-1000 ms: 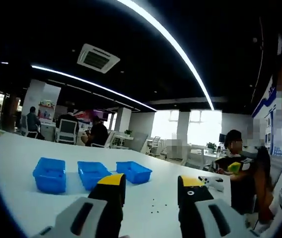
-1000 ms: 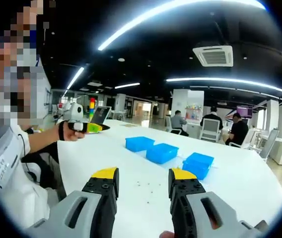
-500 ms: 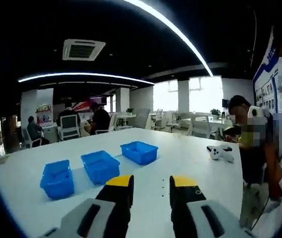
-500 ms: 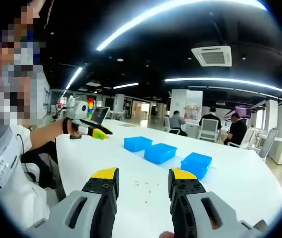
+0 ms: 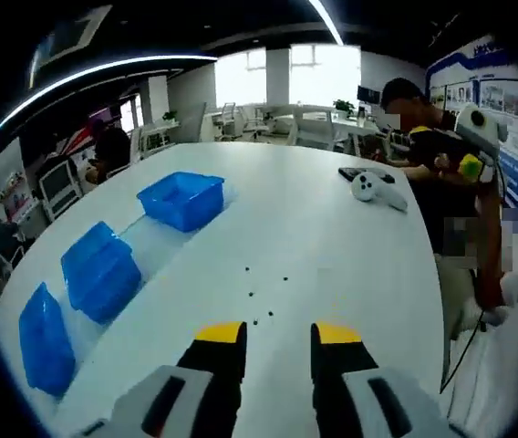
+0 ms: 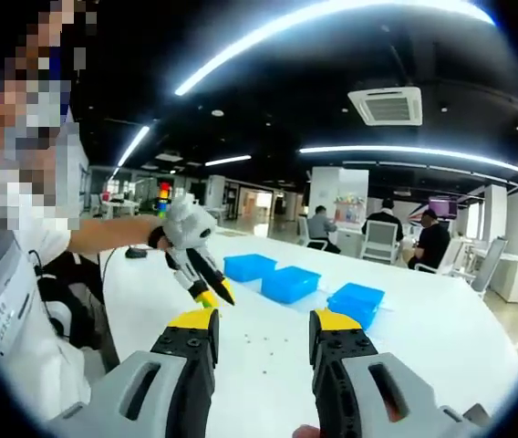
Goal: Pick up the resistors one by one and place each resistor into its matching bin, sorting the parts by color and model until every resistor is separated into the correct bin for its type
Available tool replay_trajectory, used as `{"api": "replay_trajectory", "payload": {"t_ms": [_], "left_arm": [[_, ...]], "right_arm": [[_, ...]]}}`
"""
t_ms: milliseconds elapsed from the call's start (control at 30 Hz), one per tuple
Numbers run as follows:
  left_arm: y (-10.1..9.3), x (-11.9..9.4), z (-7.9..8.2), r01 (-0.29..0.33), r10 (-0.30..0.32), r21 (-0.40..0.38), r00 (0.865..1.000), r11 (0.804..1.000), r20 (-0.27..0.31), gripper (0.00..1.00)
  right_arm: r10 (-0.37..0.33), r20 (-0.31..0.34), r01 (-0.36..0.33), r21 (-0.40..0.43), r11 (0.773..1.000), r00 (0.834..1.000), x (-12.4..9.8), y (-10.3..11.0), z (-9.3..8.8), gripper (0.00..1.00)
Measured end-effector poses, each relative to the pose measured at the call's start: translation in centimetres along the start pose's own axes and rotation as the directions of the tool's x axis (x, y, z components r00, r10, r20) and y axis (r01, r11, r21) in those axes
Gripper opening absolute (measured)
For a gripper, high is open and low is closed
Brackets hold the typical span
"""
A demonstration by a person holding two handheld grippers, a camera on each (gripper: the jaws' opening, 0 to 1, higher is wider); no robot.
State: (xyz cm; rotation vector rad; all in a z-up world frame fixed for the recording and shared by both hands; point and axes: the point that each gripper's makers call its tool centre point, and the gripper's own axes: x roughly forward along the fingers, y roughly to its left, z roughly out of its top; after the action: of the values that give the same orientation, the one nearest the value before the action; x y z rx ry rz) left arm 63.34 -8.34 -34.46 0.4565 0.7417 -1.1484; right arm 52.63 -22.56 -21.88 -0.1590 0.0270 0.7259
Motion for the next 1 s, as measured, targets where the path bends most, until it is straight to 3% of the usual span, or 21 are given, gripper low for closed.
{"api": "replay_trajectory", "payload": {"t_ms": [67, 133, 233, 400, 567, 700, 800, 867, 1000], "left_arm": [[1.1, 1.1, 0.1, -0.02, 0.021, 0.01, 0.999, 1.0, -0.043, 0.28], [1.2, 1.9, -0.6, 0.026, -0.022, 0.029, 0.992, 0.999, -0.125, 0.26], [2.2, 3.2, -1.4, 0.035, -0.026, 0.036, 0.977, 0.999, -0.209, 0.26], [2.9, 5.0, -1.8, 0.057, -0.046, 0.029, 0.96, 0.998, -0.278, 0.24], [3.4, 5.3, -1.7, 0.052, -0.036, 0.044, 0.951, 0.998, -0.308, 0.16], [3.2, 5.1, -1.6, 0.052, -0.026, 0.069, 0.944, 0.996, -0.329, 0.15], [2.0, 5.1, -1.7, 0.078, -0.054, 0.056, 0.938, 0.995, -0.342, 0.05], [2.2, 5.2, -1.7, 0.06, -0.021, 0.099, 0.936, 0.993, -0.351, 0.05], [2.6, 5.0, -1.6, 0.051, -0.032, 0.044, 0.934, 0.998, -0.357, 0.04]], "right_arm": [[0.004, 0.002, -0.004, -0.001, 1.0, 1.0, 0.0, 0.2, 0.1, 0.41], [0.008, 0.003, -0.008, -0.003, 1.0, 1.0, 0.1, 0.3, 0.2, 0.41], [0.017, 0.005, -0.017, -0.008, 1.0, 1.0, 0.1, 0.6, 0.3, 0.41], [0.018, 0.006, -0.018, -0.008, 1.0, 1.0, 0.1, 0.7, 0.3, 0.41], [0.028, 0.017, -0.028, -0.005, 1.0, 0.999, 0.1, 0.8, 0.6, 0.41], [0.035, 0.013, -0.035, -0.009, 0.999, 0.999, 0.3, 1.1, 0.5, 0.41], [0.036, 0.011, -0.036, -0.005, 0.999, 0.999, 0.4, 1.0, 0.4, 0.41], [0.036, 0.008, -0.036, -0.006, 0.999, 0.999, 0.4, 0.9, 0.4, 0.41], [0.038, 0.008, -0.038, -0.008, 0.999, 0.999, 0.4, 1.1, 0.5, 0.41]]}}
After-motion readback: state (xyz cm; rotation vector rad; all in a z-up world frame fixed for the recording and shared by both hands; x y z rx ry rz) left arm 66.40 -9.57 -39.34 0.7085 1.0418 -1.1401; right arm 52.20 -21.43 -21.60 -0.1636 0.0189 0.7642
